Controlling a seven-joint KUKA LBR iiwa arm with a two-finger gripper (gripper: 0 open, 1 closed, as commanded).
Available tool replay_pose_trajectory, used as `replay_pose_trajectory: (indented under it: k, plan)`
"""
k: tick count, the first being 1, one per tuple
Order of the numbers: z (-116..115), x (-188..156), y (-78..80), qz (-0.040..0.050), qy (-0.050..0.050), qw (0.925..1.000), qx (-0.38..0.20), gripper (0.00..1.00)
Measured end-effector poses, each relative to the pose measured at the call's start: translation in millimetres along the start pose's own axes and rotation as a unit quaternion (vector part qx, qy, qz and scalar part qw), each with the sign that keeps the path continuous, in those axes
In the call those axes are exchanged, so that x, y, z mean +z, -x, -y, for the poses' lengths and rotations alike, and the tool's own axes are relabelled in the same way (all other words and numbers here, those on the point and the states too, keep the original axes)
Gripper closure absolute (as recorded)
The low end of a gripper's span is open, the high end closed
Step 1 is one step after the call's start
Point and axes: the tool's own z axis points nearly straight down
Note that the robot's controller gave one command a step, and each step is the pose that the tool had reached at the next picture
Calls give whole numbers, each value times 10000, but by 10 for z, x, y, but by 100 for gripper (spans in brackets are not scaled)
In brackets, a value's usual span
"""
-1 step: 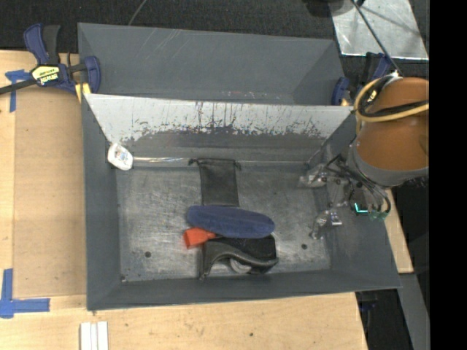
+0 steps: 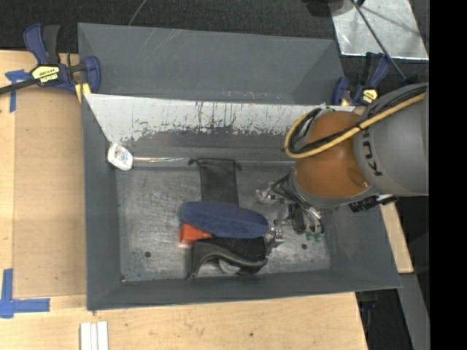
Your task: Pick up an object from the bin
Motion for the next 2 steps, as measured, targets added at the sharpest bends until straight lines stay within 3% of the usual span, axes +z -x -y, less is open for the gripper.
replay_pose_trajectory:
  k: [1, 2]
  plan:
    - [-787, -294, 42, -37, 17, 9880, 1546, 0]
    - [-1401, -293, -63, 26, -79, 9715, 2369, 0]
